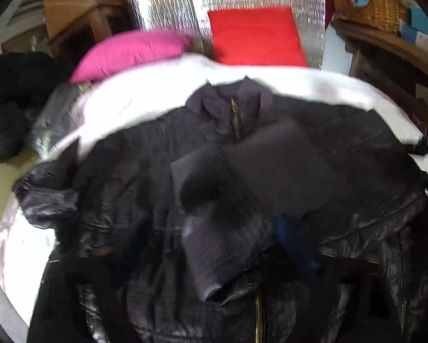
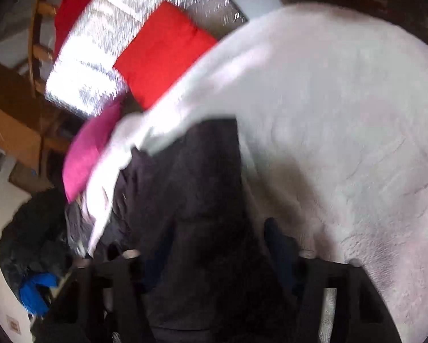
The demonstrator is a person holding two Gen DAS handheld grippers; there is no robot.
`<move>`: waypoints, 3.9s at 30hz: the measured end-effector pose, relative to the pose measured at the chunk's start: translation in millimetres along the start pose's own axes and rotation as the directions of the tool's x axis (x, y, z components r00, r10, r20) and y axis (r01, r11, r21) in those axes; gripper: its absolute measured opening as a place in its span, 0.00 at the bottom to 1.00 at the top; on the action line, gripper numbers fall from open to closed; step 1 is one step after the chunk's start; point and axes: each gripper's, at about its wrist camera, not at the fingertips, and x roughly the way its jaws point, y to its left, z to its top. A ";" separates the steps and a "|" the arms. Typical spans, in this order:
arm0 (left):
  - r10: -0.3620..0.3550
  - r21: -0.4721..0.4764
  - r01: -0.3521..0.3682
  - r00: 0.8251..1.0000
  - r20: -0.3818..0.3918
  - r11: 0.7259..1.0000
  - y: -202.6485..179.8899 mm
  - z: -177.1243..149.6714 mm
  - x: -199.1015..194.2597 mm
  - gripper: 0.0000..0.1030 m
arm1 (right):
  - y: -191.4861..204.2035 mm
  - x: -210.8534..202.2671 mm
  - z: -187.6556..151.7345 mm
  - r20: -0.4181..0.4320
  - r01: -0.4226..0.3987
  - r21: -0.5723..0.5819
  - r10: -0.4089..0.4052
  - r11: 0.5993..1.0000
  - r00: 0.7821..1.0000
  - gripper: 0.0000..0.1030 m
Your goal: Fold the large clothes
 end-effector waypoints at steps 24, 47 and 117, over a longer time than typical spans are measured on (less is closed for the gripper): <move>0.192 -0.584 -0.171 0.981 -0.025 0.794 357.8 -80.0 -96.5 0.75 | 50.9 -81.6 -41.2 0.329 -0.028 -0.141 0.074 0.990 0.942 0.98; 0.083 -0.823 -0.170 0.985 -0.149 0.542 489.7 -35.7 99.2 0.56 | 121.1 61.4 -105.0 0.021 0.161 -0.508 -0.174 0.846 0.984 0.37; -0.067 -0.286 0.073 0.997 0.028 0.956 171.9 4.5 -16.4 0.29 | 208.8 26.3 -170.3 0.029 0.042 -0.808 -0.031 0.588 0.999 0.73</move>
